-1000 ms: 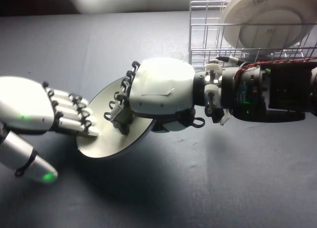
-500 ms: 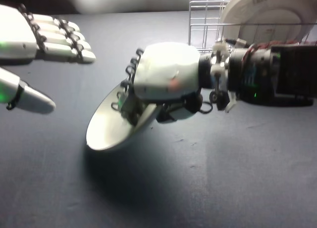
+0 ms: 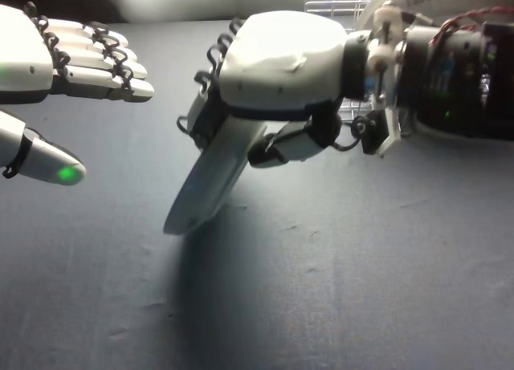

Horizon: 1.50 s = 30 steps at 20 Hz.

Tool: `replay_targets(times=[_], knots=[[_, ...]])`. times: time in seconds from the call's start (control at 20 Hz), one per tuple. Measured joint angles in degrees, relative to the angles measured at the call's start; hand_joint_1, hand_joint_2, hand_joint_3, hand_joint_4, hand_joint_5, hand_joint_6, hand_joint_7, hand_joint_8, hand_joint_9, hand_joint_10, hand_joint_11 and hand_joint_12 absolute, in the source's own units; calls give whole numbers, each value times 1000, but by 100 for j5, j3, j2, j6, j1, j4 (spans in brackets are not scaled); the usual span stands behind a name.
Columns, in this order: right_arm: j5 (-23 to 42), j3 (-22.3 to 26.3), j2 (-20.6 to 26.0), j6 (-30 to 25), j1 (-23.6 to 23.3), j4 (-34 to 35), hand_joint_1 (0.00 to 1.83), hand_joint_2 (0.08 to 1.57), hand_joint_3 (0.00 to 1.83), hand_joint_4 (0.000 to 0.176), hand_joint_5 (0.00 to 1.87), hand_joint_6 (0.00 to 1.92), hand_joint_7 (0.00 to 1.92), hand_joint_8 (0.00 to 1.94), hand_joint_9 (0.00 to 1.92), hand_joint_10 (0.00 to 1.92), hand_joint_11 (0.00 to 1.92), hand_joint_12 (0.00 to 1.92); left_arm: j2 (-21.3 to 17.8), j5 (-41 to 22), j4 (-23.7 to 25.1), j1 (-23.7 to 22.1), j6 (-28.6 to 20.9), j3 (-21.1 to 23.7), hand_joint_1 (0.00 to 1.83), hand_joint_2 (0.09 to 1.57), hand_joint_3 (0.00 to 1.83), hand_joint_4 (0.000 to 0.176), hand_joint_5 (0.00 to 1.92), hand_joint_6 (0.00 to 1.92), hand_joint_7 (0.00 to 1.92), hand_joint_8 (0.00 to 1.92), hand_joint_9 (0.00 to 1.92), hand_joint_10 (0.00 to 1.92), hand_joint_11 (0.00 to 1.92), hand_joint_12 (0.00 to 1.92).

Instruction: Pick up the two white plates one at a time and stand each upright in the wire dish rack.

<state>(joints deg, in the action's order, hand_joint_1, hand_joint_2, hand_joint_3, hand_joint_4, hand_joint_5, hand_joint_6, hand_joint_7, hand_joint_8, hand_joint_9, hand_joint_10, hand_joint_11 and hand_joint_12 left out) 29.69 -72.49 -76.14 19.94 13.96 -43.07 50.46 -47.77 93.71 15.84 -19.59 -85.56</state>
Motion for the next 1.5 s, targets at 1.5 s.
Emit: replay_targets(times=[1.5], knots=[[-1185,726,1104,-57,-918,5427,1393,1068,1,0,956,851,1053,842,1115,943,1079,848,-33,144,164,173,0,164,0,1173,1,0,93,9,86,10,55,11,24,52]])
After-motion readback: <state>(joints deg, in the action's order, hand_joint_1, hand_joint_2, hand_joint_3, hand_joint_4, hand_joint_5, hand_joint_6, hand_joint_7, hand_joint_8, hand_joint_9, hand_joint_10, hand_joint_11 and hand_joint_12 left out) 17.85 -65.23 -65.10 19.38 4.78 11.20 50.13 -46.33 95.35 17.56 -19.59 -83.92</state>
